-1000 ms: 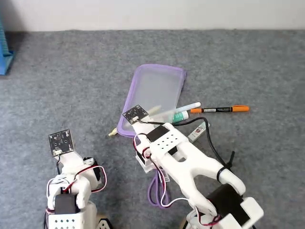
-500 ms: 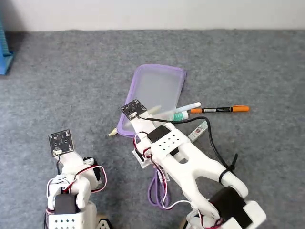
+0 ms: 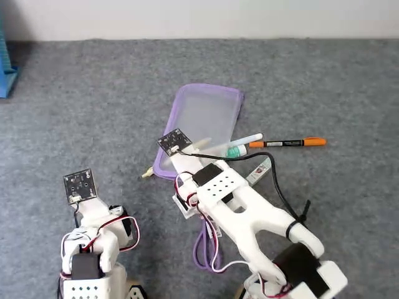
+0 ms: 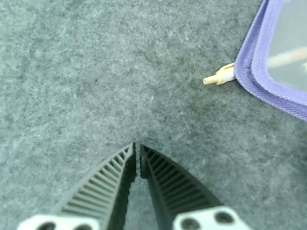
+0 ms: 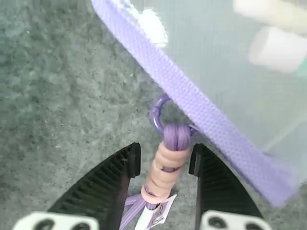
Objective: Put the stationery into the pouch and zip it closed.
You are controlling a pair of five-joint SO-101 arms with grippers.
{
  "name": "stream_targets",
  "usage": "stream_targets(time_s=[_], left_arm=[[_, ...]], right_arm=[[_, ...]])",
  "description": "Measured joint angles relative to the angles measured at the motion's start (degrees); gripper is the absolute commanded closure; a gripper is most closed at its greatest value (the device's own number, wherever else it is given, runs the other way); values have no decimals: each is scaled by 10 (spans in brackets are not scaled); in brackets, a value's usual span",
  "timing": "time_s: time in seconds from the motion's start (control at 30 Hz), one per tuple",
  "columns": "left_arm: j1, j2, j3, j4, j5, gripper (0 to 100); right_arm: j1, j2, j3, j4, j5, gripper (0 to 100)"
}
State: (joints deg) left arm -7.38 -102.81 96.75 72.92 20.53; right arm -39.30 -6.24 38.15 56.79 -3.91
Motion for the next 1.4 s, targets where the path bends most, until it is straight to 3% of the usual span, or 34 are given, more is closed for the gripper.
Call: stream_targets(time_s=[0.13,0.3,0.53,0.87,0.97,1.13,1.4], left_arm=[[0,0,0,0,0,986],[0,0,0,0,0,986],[0,0,0,0,0,986],[0,0,0,0,0,986],[0,0,0,0,0,986],[0,0,0,0,0,986],[0,0,0,0,0,986]], right_arm=[[0,15,0,0,0,838],[0,12,0,4,0,995],[1,-38,0,46,51,990],[1,-175,0,109,69,986],[7,-174,13,107,92,957],[47,-139,16,105,106,824],[57,-124,16,99,110,843]])
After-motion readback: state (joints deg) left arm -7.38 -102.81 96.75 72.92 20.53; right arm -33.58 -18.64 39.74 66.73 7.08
